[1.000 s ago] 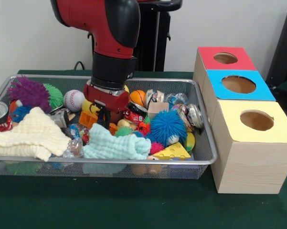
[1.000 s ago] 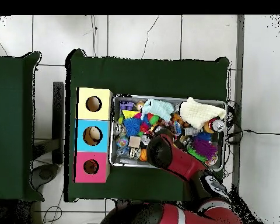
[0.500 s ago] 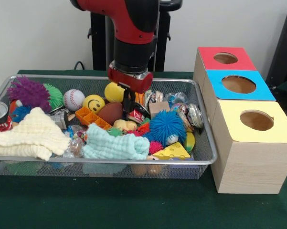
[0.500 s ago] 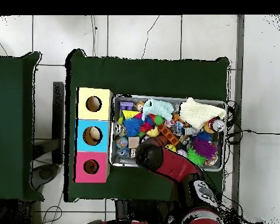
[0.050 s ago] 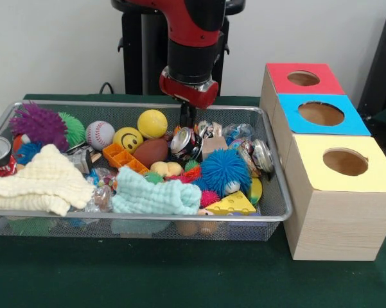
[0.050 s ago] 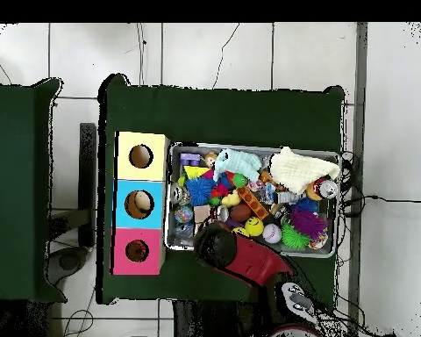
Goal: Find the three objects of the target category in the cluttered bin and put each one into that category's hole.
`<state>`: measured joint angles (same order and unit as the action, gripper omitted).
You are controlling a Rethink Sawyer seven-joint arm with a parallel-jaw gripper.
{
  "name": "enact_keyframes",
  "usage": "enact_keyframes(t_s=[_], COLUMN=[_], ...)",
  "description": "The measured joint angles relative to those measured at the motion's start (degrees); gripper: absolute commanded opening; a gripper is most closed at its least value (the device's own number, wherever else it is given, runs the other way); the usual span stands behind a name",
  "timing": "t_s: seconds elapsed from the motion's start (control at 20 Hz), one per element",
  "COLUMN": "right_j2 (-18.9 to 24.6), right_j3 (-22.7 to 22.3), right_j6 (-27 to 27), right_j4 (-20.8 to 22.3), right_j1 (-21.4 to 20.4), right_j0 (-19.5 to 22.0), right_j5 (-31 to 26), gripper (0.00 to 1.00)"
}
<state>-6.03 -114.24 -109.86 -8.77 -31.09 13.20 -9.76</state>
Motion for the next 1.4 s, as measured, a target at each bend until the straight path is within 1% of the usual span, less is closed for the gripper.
enact_keyframes(t_s=[0.15,1.0,1.4], right_j2=[0.13,2.39,2.84], right_j3=[-0.94,-0.97,0.39], right_j6=[0.0,0.0,0.0], right_j4=[-0.07,-0.34,-0.24], right_j1=[0.1,0.53,1.74], right_j0=[-0.05,3.06,4.4], right_j5=[0.24,0.69,0.72], gripper=[0.0,0.0,0.0])
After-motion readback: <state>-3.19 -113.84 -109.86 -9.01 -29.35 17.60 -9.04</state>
